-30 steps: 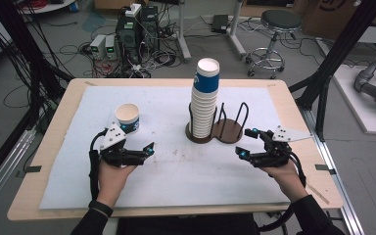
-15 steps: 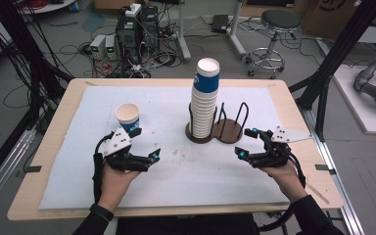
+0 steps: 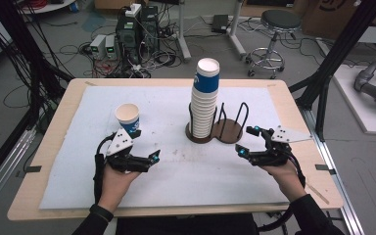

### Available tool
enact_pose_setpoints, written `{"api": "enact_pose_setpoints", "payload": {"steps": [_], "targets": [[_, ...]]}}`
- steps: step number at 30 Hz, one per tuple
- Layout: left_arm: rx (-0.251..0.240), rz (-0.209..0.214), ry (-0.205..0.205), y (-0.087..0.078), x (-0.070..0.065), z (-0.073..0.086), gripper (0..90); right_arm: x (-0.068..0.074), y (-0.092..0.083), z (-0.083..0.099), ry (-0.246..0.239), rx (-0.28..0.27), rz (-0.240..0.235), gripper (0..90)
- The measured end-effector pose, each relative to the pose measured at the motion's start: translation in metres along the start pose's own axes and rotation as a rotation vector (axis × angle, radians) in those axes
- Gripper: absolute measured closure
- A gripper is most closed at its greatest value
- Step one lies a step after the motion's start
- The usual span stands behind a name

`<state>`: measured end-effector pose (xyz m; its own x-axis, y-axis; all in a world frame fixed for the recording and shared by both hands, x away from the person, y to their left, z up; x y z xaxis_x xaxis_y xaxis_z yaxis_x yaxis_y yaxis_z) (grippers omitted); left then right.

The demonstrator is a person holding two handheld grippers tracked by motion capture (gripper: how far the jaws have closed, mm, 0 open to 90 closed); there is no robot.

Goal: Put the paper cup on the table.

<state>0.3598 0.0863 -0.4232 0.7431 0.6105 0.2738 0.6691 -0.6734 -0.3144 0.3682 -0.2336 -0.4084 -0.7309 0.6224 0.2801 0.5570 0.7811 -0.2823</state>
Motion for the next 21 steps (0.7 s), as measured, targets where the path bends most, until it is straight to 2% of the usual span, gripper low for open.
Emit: {"api": "enact_pose_setpoints", "payload": {"steps": [9, 21], "targets": [[0.009, 0.01, 0.001, 0.0033, -0.0017, 0.0012, 6.6, -0.0036, -0.0025, 0.0002, 0.004, -0.005, 0.015, 19.0], [0.027, 0.002, 0.004, 0.0049, -0.0016, 0.0042, 6.6, -0.0068, -0.0024, 0.0001, 0.008, -0.003, 0.024, 19.0]]}}
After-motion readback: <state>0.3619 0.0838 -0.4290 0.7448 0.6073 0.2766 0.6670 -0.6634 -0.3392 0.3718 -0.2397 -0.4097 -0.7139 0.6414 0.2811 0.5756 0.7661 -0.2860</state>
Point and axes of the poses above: each handheld gripper's, and its own axes: y roughly forward along the jaws, z roughly out of its underside, x roughly to its left, the point moved 9 cm from there along y, roughly forward along the jaws, and after that the axes turned 15 degrees about y, right-handed, at the moved point
